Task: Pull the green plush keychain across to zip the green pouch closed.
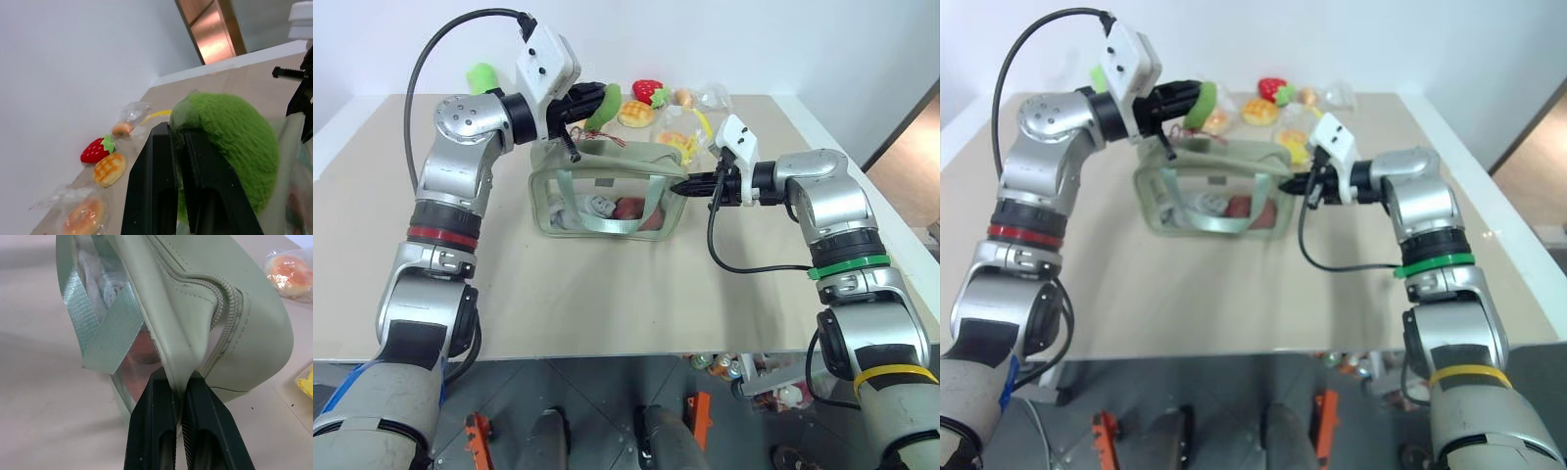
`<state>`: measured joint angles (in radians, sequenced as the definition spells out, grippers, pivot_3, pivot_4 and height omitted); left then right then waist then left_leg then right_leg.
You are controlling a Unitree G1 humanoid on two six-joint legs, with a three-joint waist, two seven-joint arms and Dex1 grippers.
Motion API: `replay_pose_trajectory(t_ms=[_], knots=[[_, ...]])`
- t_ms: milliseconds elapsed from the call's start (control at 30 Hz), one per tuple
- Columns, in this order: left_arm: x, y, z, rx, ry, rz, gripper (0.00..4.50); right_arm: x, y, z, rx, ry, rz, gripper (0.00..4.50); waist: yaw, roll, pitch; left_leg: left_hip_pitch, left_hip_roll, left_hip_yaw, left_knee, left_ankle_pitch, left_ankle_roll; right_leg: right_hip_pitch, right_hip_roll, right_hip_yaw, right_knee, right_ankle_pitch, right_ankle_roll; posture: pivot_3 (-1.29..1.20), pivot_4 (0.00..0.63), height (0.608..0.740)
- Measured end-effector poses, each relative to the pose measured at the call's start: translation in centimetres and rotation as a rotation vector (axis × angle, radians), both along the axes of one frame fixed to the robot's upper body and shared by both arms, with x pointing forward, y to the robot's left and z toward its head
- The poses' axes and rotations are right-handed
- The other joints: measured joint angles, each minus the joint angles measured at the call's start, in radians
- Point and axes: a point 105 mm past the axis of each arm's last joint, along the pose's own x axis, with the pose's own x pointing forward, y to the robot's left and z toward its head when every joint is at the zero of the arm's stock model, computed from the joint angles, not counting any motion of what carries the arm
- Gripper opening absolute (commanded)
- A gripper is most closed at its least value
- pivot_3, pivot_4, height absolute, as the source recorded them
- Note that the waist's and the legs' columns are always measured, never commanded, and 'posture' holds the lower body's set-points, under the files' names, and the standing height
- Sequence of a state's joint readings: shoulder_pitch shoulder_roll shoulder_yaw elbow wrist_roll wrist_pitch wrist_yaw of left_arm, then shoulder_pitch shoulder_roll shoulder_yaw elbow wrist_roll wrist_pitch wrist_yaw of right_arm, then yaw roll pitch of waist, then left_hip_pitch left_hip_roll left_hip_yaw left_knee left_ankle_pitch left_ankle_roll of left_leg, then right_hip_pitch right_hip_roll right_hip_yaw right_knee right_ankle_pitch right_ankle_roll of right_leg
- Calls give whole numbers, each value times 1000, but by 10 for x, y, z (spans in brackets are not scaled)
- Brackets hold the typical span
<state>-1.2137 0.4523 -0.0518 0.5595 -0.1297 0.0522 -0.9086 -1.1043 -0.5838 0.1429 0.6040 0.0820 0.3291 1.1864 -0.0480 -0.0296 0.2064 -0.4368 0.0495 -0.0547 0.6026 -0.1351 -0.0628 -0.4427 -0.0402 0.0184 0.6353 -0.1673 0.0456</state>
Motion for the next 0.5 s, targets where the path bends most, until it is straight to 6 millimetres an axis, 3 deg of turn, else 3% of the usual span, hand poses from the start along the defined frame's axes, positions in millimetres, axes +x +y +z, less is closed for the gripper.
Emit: replay_pose_trajectory(t_ms=[333, 500], knots=[[1, 18, 0, -45, 50, 38, 3751, 1, 1, -1, 2, -3, 0, 0, 0, 0, 0, 0, 0, 0, 0, 0, 0, 0, 0, 0, 0, 0, 0, 0, 150, 740], [1, 28, 1, -30, 41, 69, 3751, 2, 2, 0, 2, -4, 1, 0, 0, 0, 0, 0, 0, 0, 0, 0, 0, 0, 0, 0, 0, 0, 0, 0, 150, 740]])
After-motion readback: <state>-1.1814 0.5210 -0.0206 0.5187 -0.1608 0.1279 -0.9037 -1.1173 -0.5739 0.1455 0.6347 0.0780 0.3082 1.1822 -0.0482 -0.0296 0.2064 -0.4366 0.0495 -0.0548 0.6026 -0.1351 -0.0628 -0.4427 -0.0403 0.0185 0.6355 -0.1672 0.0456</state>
